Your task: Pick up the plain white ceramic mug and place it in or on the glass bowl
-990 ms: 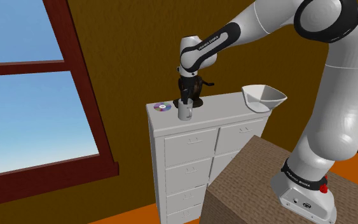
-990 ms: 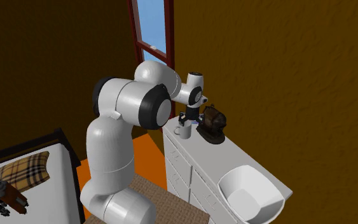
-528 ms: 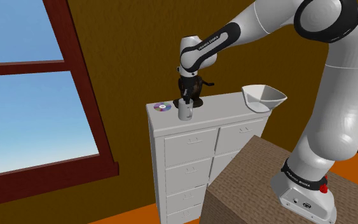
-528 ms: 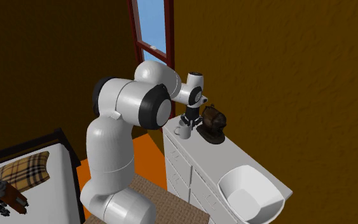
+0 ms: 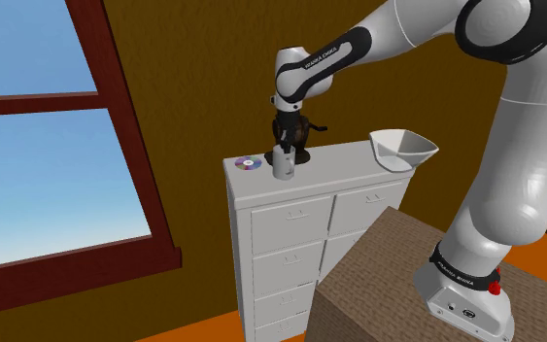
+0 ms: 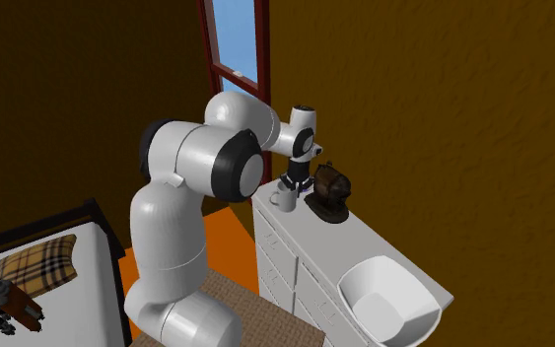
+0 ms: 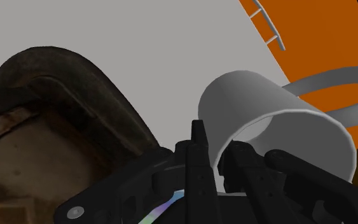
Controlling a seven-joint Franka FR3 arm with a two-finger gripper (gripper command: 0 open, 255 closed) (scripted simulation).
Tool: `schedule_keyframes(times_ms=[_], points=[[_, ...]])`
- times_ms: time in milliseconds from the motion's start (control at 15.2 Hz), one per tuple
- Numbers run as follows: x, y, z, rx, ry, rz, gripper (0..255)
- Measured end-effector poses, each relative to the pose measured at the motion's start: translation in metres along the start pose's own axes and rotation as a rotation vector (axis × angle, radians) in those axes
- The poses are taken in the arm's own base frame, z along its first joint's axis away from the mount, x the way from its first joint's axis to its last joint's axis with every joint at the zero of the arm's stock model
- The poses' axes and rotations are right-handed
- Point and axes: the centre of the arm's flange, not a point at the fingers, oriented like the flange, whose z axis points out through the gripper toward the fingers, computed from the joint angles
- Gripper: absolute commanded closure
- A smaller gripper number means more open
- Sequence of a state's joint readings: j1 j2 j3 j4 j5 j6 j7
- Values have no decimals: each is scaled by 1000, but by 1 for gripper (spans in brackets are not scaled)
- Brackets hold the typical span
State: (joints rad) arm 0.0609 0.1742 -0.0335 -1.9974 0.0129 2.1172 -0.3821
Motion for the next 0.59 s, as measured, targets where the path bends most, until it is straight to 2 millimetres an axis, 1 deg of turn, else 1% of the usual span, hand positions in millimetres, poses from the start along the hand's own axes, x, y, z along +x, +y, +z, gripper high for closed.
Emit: schedule_keyframes(times_ms=[594], points=[[-2,-3,-48,0,0,0,255]])
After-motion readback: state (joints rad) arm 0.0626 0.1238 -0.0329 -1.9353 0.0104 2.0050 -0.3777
